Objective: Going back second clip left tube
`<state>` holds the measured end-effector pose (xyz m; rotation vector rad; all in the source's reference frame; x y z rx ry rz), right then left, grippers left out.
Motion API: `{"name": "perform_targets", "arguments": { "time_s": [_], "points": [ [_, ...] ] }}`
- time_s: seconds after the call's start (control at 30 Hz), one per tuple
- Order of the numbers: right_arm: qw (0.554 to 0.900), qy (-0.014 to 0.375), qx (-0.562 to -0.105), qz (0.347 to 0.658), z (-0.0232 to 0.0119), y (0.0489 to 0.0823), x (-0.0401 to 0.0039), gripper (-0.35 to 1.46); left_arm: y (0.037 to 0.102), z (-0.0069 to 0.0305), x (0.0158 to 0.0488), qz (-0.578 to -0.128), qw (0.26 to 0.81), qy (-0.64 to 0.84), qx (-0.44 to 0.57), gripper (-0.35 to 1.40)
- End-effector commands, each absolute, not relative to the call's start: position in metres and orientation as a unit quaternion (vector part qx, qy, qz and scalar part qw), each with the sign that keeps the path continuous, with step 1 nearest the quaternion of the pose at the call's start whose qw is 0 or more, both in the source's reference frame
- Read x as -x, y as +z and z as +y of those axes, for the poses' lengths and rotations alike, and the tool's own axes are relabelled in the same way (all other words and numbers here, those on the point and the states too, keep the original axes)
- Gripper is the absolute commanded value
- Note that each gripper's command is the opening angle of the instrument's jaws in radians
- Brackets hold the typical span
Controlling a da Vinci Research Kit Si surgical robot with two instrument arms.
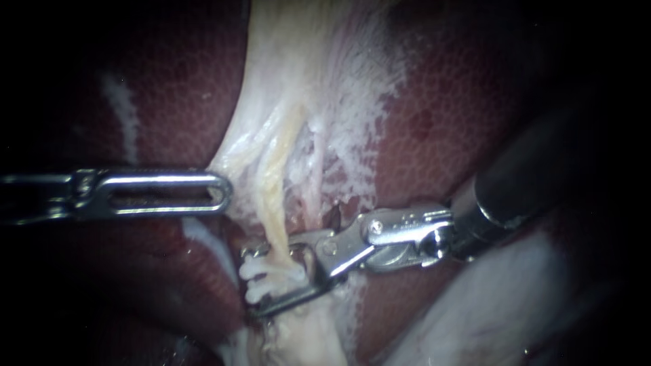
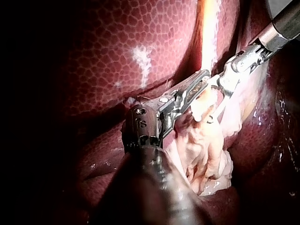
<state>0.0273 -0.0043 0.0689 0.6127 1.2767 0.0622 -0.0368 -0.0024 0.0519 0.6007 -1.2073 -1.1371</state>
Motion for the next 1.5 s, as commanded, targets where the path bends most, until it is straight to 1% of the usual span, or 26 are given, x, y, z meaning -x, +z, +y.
{"name": "perform_targets", "arguments": {
  "time_s": [0.03,0.2,0.37,0.67,0.87,1.03,1.27,1.5],
  "points": [
    [0.759,0.022,-0.277,0.588,-0.0043,0.0688,-0.0273,0.59,0.0519,-0.0024,0.0368,-0.528,0.636,-0.498,-0.263,-0.35],
    [0.76,-0.003,-0.258,0.597,-0.0043,0.0688,-0.0273,0.6,0.0519,-0.0024,0.0368,-0.528,0.636,-0.498,-0.263,-0.35],
    [0.76,-0.003,-0.257,0.597,-0.0043,0.0687,-0.0266,0.6,0.0519,-0.0025,0.0368,-0.528,0.636,-0.497,-0.263,-0.35],
    [0.764,0.009,-0.25,0.594,-0.0032,0.0675,-0.0222,0.6,0.0524,-0.0025,0.0367,-0.53,0.635,-0.497,-0.263,-0.35],
    [0.77,0.023,-0.241,0.591,-0.0021,0.0659,-0.0173,0.6,0.0525,-0.0025,0.0366,-0.53,0.635,-0.496,-0.263,-0.35],
    [0.774,0.044,-0.237,0.585,-0.0005,0.0639,-0.0139,0.6,0.0526,-0.0025,0.0366,-0.53,0.635,-0.496,-0.263,-0.35],
    [0.779,0.046,-0.219,0.586,0.0019,0.0608,-0.0108,0.6,0.0531,-0.0024,0.0366,-0.529,0.637,-0.496,-0.262,-0.35],
    [0.777,0.045,-0.213,0.591,0.0033,0.0591,-0.0091,0.6,0.0532,-0.0025,0.0367,-0.528,0.638,-0.496,-0.262,-0.35]
  ]
}}
